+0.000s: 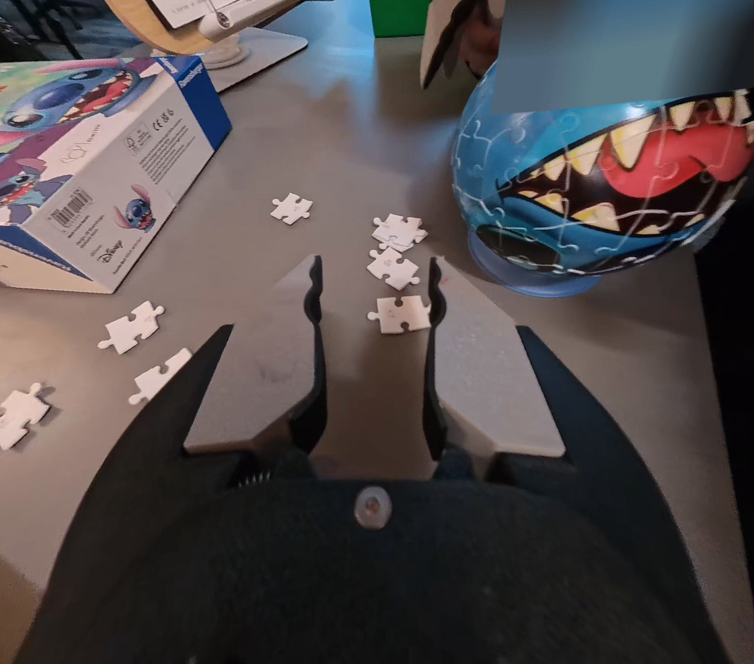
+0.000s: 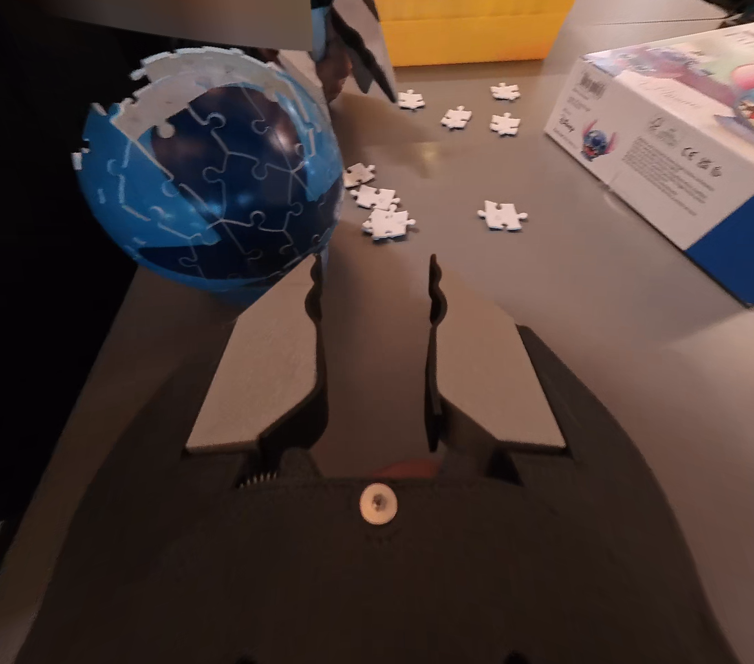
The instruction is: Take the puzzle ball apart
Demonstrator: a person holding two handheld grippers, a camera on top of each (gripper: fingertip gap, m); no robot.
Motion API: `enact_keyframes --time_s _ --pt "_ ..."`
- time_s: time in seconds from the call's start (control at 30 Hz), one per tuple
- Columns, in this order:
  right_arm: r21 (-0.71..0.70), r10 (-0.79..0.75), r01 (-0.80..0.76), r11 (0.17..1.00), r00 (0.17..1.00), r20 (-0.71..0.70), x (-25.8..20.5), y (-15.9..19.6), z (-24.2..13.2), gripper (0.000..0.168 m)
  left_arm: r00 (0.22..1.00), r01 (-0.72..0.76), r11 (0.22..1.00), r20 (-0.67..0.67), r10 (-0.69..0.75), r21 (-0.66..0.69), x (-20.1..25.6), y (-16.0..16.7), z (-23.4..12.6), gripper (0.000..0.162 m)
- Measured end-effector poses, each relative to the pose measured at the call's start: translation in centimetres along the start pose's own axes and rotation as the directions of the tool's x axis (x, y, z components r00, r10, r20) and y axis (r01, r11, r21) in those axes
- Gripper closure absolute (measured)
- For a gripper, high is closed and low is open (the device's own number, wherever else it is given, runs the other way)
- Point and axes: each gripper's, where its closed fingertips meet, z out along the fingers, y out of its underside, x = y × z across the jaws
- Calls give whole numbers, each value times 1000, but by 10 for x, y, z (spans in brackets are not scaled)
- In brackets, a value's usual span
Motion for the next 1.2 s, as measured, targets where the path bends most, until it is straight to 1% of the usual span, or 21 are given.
enact_keyframes --time_s 0.07,0.1,0.17,0.27,0.4,0.47,0.53,0.57,0.67,0.7,0.8,0.87,0.93,1.0,1.07,1.13,1.2 --pt "-14 7 -8 1000 996 -90 16 3 1 127 1000 -9 1000 17 9 -26 -5 3 3 114" --pt "-34 14 -19 999 991 -132 25 7 2 127 1000 -3 999 23 4 -44 -7 6 6 114" --pt "-81 26 -41 996 984 -178 35 16 5 129 1000 14 997 -14 -15 -79 -4 10 9 115" --pt "-142 37 -66 988 980 -196 42 28 13 134 997 61 995 -41 -65 -78 -6 10 10 118" --pt "-169 59 -92 981 980 -187 44 32 25 141 994 104 993 -26 -106 -58 -14 8 8 127" --pt "-191 50 -88 978 980 -195 44 35 28 155 996 87 995 -23 -88 -47 -14 7 7 132" --pt "-192 38 -78 978 978 -203 44 34 29 167 999 49 998 2 -49 -35 -16 5 6 142" --pt "-185 34 -71 980 980 -197 43 32 30 168 999 39 999 14 -38 -32 -17 5 6 147" --pt "-186 37 -79 979 975 -220 47 32 31 168 998 28 1000 47 -28 -5 -22 2 3 160" --pt "-187 38 -82 979 973 -227 48 32 31 168 998 30 1000 52 -30 10 -23 0 1 162" --pt "-174 42 -85 981 970 -238 51 30 32 168 997 33 999 65 -36 42 -26 -3 -3 162" --pt "-173 37 -77 982 974 -224 49 28 36 163 997 26 999 67 -29 46 -26 -4 -4 162" --pt "-177 25 -61 982 980 -196 46 27 40 159 999 8 999 45 -10 44 -21 -4 -3 162" --pt "-181 16 -50 982 983 -184 44 26 43 158 999 -13 999 48 11 31 -20 -2 -2 162" --pt "-176 17 -47 983 986 -165 43 25 45 152 998 -41 999 44 40 18 -16 -1 0 162" --pt "-156 31 -55 986 988 -153 44 21 46 150 997 -60 998 49 59 13 -16 0 0 162" --pt "-114 49 -64 991 990 -132 44 15 45 145 996 -51 998 68 50 21 -19 -1 -1 162"
